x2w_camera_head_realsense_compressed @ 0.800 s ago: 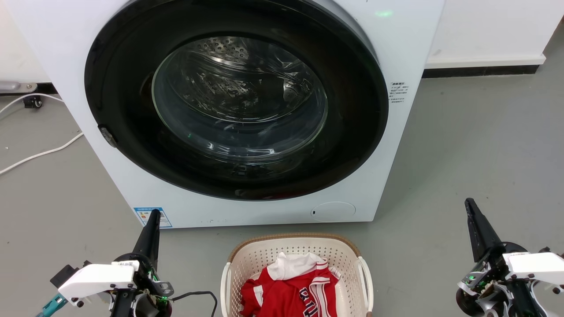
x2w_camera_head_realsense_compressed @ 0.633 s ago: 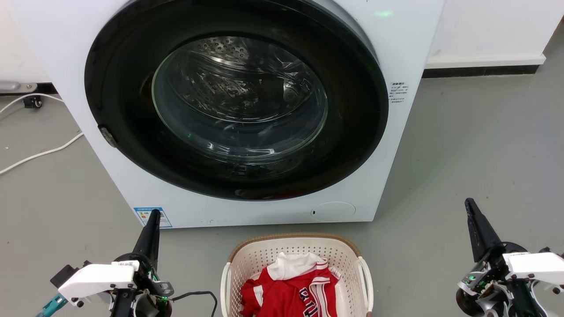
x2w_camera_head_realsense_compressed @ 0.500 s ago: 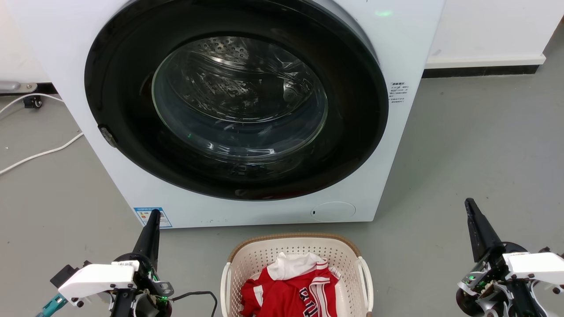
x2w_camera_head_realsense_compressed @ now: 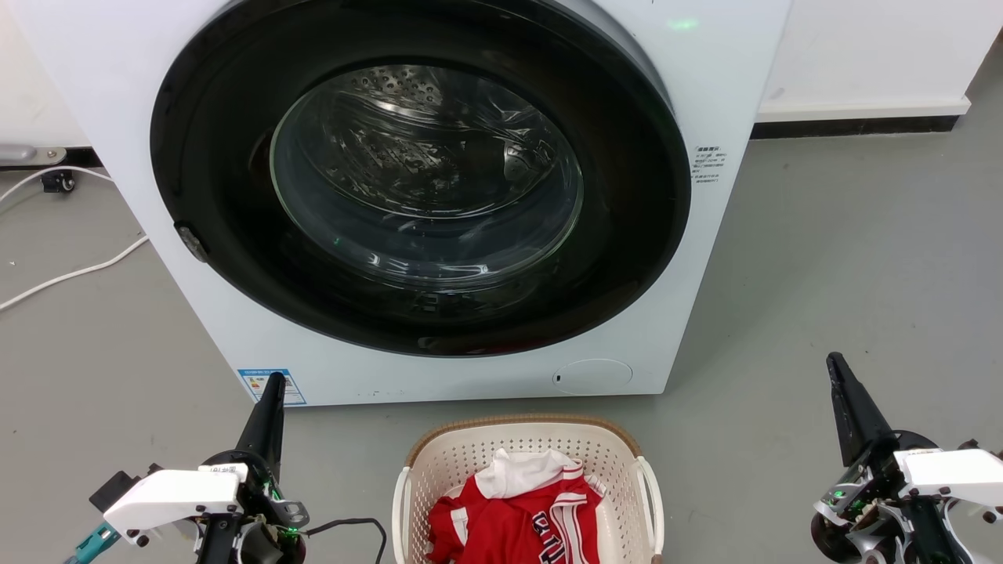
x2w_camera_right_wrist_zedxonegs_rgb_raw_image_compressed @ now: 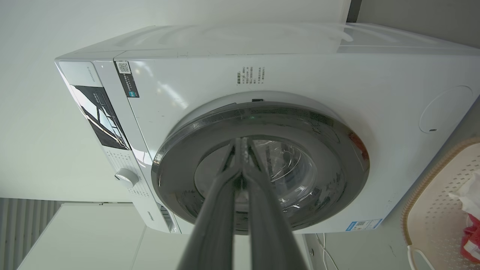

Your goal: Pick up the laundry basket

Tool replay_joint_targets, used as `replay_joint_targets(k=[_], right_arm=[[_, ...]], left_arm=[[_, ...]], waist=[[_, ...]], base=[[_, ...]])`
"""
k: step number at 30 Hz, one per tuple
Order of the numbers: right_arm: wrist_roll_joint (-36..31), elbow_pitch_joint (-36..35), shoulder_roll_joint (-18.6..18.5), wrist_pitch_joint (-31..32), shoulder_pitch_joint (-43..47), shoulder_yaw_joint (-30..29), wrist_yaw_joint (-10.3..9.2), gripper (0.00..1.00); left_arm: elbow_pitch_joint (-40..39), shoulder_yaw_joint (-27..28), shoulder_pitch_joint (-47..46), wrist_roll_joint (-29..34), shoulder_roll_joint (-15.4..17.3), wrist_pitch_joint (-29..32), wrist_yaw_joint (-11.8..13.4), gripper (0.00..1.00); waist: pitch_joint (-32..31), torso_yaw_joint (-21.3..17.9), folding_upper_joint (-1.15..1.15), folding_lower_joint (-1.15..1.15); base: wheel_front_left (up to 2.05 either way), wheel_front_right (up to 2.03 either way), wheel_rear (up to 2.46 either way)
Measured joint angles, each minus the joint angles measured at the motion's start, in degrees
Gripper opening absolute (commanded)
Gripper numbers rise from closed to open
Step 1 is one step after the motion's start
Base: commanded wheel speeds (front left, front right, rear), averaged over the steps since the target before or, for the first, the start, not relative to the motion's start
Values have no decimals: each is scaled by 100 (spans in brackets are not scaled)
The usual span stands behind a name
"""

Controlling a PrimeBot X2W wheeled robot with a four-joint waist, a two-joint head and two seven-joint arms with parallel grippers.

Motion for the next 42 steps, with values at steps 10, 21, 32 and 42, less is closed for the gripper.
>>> replay_joint_targets(k=[10,21,32,42], right_arm=[[-1,75,4,0,53,3,0,100],[-504,80,22,-236,258,-15,-1,100],[-2169,-337,22,-521,388,77,-1,100],[-3532,-627,22,-759,504,197,0,100]], left_arm=[[75,-10,51,-1,-9,-3,2,100],[59,-19,238,432,-33,-250,8,100],[-261,-18,248,1683,-31,-534,146,100],[-502,-164,344,2837,-30,-761,291,100]], waist=[[0,0,0,0],[5,-2,0,0],[14,-10,0,0],[13,-13,0,0]], base=[[0,0,0],[0,0,0],[0,0,0],[0,0,0]])
